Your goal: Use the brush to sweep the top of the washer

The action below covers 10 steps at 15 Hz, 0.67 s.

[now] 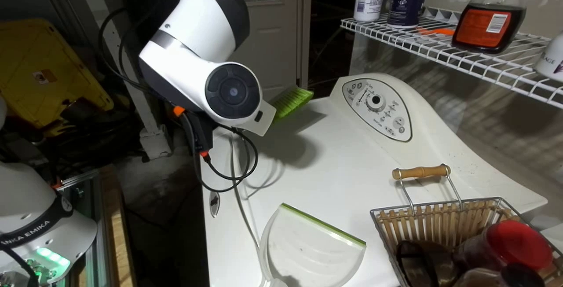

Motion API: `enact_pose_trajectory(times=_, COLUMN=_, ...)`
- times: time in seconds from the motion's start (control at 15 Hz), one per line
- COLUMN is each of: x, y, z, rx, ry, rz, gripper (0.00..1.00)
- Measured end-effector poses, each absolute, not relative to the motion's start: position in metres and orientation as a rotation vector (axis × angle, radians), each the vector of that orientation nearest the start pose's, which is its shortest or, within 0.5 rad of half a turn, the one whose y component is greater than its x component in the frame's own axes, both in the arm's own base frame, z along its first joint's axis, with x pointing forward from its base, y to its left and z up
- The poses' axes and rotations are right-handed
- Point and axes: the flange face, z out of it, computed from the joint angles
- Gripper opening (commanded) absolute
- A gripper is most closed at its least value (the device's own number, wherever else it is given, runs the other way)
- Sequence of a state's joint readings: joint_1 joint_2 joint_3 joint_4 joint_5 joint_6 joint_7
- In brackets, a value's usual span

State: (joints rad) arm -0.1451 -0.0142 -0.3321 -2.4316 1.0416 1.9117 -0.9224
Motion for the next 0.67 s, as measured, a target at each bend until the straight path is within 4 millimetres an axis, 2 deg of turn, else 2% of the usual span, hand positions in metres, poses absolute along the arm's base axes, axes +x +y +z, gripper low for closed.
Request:
enact_pose_trajectory(times=0.07, x=0.426, y=-0.149, z=0.303, rx=-2.166, ry=0.211, rz=-0.244, gripper=0.04)
enact_pose_trajectory(times=0.33, x=0.428, y=-0.149, z=0.301, rx=-2.154, ry=0.231, rz=-0.232, gripper=0.04)
enact_pose_trajectory(times=0.67, x=0.433, y=-0.163, z=0.294, rx=-1.956, ry=0.324, rz=-0.103, gripper=0.04)
